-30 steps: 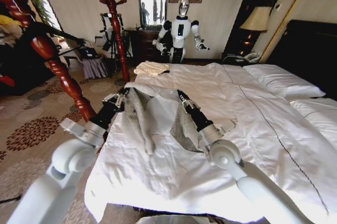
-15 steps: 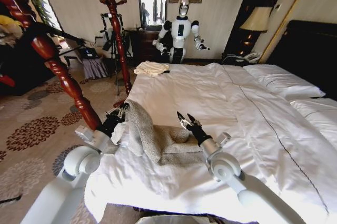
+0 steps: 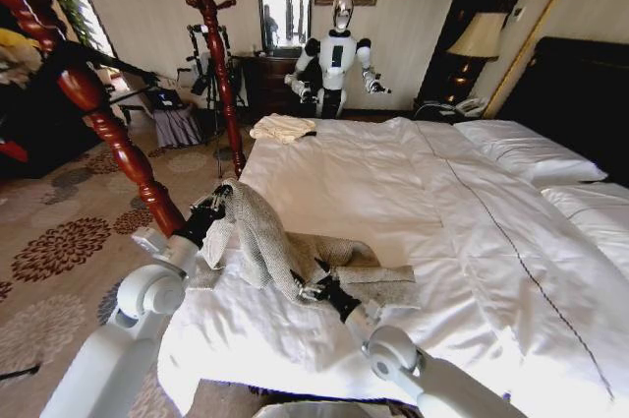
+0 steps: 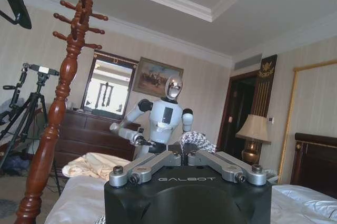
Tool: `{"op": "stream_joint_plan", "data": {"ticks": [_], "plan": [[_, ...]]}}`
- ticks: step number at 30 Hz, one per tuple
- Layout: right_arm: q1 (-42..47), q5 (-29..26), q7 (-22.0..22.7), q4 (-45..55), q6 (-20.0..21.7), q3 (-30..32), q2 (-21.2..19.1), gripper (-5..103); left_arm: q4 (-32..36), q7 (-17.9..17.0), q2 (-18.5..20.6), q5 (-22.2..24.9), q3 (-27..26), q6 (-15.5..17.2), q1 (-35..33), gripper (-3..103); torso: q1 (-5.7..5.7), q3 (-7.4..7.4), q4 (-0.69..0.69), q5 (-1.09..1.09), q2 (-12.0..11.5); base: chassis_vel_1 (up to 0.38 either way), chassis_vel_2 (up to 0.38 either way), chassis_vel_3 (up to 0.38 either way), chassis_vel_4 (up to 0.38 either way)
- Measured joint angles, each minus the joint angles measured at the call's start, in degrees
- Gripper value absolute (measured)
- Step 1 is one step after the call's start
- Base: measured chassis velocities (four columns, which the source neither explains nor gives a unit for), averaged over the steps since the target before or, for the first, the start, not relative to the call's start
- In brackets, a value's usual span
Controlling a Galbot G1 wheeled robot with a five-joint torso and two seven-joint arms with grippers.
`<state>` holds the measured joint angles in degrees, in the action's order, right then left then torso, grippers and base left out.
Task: Pick up the clothes from the bed and hang them on the clothes hanger.
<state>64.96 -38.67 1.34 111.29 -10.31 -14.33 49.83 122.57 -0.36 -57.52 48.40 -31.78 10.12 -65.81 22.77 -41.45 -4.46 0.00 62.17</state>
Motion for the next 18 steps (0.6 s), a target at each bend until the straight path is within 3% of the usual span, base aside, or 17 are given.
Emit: {"op": "stream_joint_plan", "data": {"ticks": [8,13,17,18], "plan": [[-0.4,13.3,3.5,0.7,-0.2,-0.6,-3.6,100,-0.9,-1.0,1.0,1.8,0.2,0.6,2.6,1,0.00,0.00,0.00,-0.01,0.0,0.000,0.000,0.000,0.000],[0.0,20.3,3.3,0.0,1.0,0.2,-5.5,100,-1.5,-1.2,0.7,1.8,0.6,0.8,3.4,1,0.00,0.00,0.00,0.01,0.0,0.000,0.000,0.000,0.000],[-0.3,20.8,3.3,0.4,2.7,0.1,-7.0,100,-1.8,-1.3,0.6,2.0,0.9,0.9,4.2,1,0.00,0.00,0.00,0.01,0.0,0.000,0.000,0.000,0.000],[-0.5,20.1,4.6,1.6,5.0,-0.4,-8.4,100,-1.8,-1.3,0.6,2.1,1.0,0.9,4.5,1,0.00,0.00,0.00,0.01,0.0,0.000,0.000,0.000,0.000]]}}
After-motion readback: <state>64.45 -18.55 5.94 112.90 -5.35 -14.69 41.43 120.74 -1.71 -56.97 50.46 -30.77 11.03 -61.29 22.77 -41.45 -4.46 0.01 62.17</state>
